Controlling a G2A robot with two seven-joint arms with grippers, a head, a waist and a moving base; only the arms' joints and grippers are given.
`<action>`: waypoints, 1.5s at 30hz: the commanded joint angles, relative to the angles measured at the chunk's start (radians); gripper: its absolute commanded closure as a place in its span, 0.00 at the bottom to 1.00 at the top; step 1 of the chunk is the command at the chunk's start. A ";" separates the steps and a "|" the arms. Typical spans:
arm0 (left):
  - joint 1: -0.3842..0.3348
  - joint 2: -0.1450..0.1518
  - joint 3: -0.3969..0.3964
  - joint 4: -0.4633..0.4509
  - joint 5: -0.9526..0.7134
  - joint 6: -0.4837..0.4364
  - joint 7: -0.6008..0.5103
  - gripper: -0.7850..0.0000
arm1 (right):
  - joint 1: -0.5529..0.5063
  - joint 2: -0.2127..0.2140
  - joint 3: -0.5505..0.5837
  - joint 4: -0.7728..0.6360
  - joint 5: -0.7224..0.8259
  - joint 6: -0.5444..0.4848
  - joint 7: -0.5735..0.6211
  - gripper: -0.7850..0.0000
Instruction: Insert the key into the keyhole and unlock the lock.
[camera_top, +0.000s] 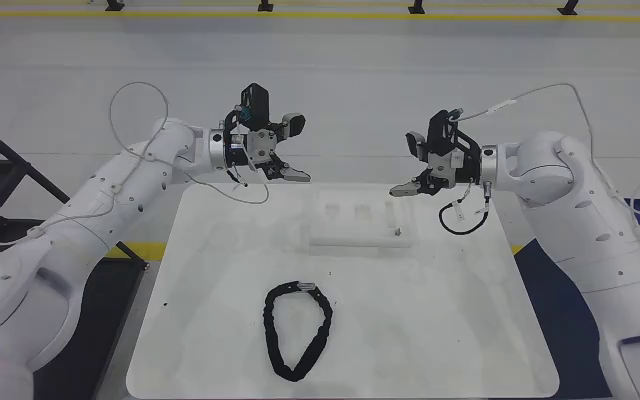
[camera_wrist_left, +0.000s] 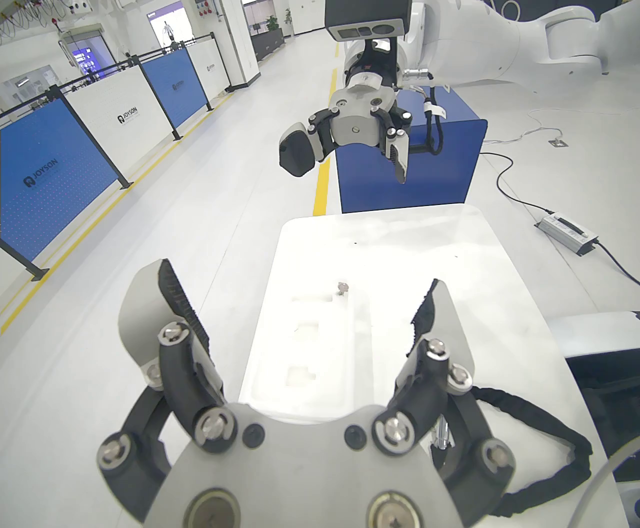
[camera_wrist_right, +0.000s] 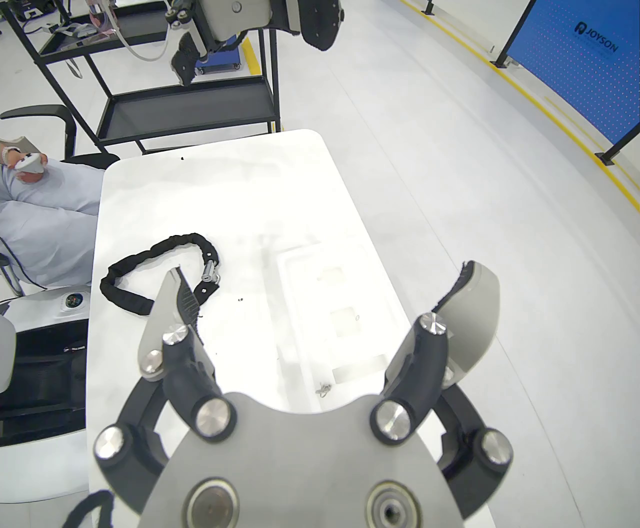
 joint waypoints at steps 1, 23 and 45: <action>0.000 0.000 0.000 0.000 0.000 0.000 0.000 0.00 | 0.000 0.000 0.000 0.000 0.000 0.000 0.000 0.00; 0.000 0.000 0.000 0.000 0.000 0.000 0.000 0.00 | -0.029 -0.003 -0.008 0.108 -0.027 0.098 -0.020 0.00; 0.000 0.000 0.000 0.000 0.000 0.000 0.000 0.00 | 0.032 -0.101 -0.182 0.293 0.004 0.491 0.179 0.00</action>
